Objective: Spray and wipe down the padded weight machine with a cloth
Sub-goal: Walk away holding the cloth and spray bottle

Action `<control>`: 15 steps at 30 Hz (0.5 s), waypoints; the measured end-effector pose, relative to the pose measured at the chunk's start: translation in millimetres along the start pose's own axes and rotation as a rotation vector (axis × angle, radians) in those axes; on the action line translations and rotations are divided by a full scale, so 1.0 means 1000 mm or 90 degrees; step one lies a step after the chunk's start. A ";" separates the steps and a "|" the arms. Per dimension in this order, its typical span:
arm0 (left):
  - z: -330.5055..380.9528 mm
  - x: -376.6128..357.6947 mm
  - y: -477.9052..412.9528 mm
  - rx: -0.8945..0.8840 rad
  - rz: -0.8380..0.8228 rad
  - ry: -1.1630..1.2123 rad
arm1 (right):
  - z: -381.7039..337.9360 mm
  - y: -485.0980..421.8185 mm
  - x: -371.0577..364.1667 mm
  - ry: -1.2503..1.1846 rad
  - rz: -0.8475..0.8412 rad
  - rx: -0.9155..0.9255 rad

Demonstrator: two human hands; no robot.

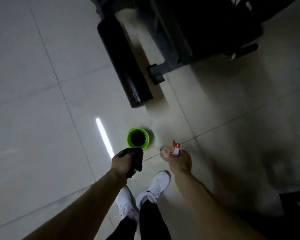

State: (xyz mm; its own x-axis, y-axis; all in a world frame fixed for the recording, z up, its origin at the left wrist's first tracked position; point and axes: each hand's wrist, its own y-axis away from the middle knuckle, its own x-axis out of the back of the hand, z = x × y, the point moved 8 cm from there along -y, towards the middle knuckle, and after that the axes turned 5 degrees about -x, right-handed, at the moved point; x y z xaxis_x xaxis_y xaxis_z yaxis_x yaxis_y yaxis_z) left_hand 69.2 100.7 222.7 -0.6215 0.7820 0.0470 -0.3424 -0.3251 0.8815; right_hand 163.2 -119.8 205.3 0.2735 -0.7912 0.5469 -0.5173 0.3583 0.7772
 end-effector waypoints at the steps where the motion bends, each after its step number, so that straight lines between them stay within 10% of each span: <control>1: -0.021 -0.001 -0.025 0.001 0.009 0.003 | 0.008 -0.031 -0.019 0.014 0.001 0.008; 15: -0.154 -0.009 -0.308 -0.009 0.157 -0.001 | 0.057 -0.281 -0.199 0.118 -0.056 0.204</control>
State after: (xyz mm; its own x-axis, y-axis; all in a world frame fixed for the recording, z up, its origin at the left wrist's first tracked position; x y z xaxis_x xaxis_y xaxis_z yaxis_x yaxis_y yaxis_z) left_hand 72.1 112.3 -121.7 -0.6863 0.6792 0.2601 -0.1905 -0.5130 0.8370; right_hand 207.8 -90.9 -139.6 0.4552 -0.6986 0.5520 -0.7043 0.0968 0.7033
